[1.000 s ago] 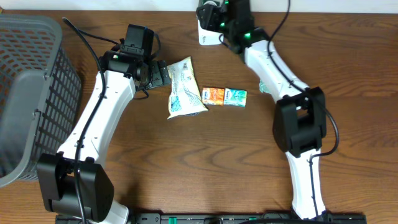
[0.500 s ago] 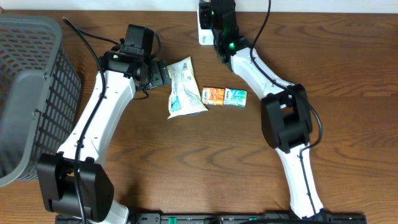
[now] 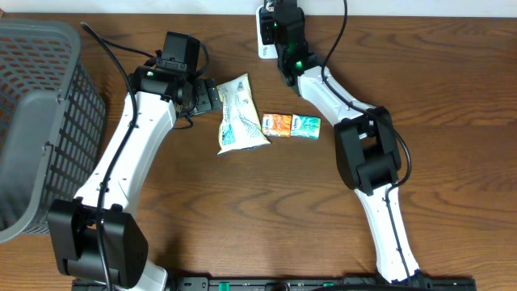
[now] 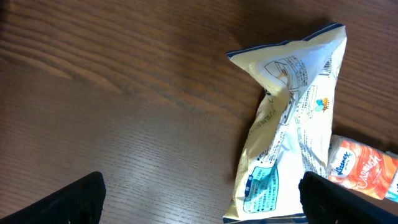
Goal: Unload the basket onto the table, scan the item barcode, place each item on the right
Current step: 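Carry the tin to the right table edge and release it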
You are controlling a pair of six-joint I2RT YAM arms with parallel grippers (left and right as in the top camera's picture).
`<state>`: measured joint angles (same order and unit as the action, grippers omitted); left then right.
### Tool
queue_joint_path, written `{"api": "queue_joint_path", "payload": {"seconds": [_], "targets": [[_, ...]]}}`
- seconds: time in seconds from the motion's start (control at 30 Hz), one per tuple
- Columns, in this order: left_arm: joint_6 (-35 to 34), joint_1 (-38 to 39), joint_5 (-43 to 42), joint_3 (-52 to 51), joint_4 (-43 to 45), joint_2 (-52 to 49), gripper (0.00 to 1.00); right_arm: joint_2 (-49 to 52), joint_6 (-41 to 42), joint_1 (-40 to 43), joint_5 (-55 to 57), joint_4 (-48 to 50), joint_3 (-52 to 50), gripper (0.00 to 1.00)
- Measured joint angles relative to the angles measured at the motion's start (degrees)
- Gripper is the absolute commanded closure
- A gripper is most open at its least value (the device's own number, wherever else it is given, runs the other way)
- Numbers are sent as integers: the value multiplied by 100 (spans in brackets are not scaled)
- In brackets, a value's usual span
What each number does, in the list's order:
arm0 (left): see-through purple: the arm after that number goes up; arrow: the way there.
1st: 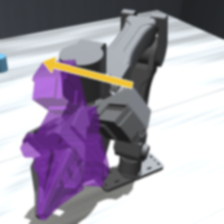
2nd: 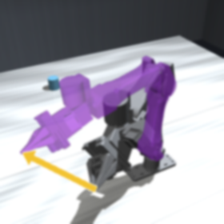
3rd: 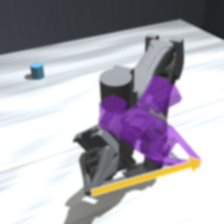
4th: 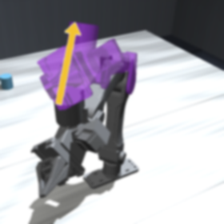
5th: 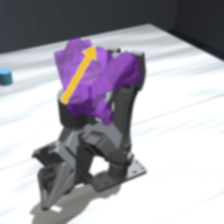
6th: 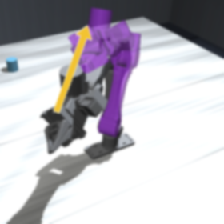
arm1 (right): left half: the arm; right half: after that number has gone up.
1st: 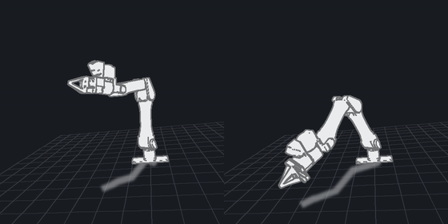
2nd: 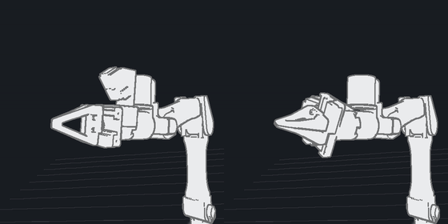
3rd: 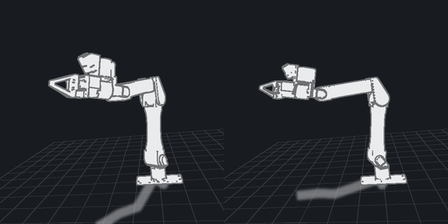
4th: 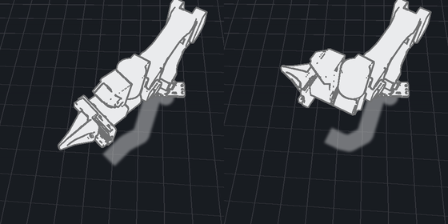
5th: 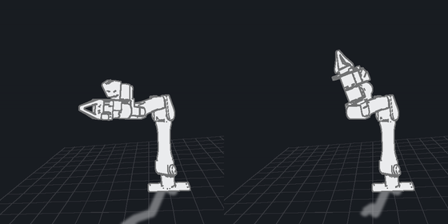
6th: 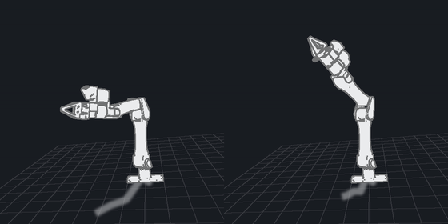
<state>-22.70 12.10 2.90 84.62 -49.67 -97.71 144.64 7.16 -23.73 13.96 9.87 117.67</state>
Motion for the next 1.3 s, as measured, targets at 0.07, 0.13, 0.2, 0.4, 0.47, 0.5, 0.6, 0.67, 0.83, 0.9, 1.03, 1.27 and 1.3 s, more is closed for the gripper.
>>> {"api": "queue_joint_path", "payload": {"seconds": [0.07, 0.13, 0.2, 0.4, 0.47, 0.5, 0.6, 0.67, 0.83, 0.9, 1.03, 1.27, 1.3], "targets": [[2, 0, 0, 0, 0, 0, 2, -83, 0, 48, -7, -247, 0, 50], [2, 0, 0, 0, 0, 0, 3, -293, 0, 234, -24, -632, 2, 49], [2, 0, -2, 0, 0, 0, 2, -514, 2, 457, -22, -1040, 0, 49], [2, 0, 0, 0, 0, 0, 2, -1025, 2, 1600, 0, -2332, 31, 49], [2, 0, 0, 0, 0, 0, 2, -1069, 2, 2031, 13, -2789, 39, 50], [0, 0, 0, 0, -2, 0, 2, -1069, 2, 2227, 24, -3029, 46, 50], [2, 0, 0, 0, 0, 0, 3, -1062, 2, 2892, 48, -3703, 37, 46], [2, 0, -2, 0, -2, 0, 2, -1062, 2, 3246, 72, -3954, 35, 40], [0, 0, -2, 0, 0, 0, 2, -1062, 26, 4006, 79, -4319, 35, 1], [0, 0, 0, 0, 0, 0, 2, -1062, 24, 4262, 39, -4437, 35, 1], [2, 0, -2, 0, 0, 0, 2, -1062, 42, 4704, -282, -4763, 35, 1], [2, 0, 0, 0, 0, 0, 2, -1062, 48, 4750, -1685, -5145, 35, 1], [0, 0, 0, 0, 0, 0, 2, -1062, 48, 4701, -2000, -5230, 35, 1]]}}
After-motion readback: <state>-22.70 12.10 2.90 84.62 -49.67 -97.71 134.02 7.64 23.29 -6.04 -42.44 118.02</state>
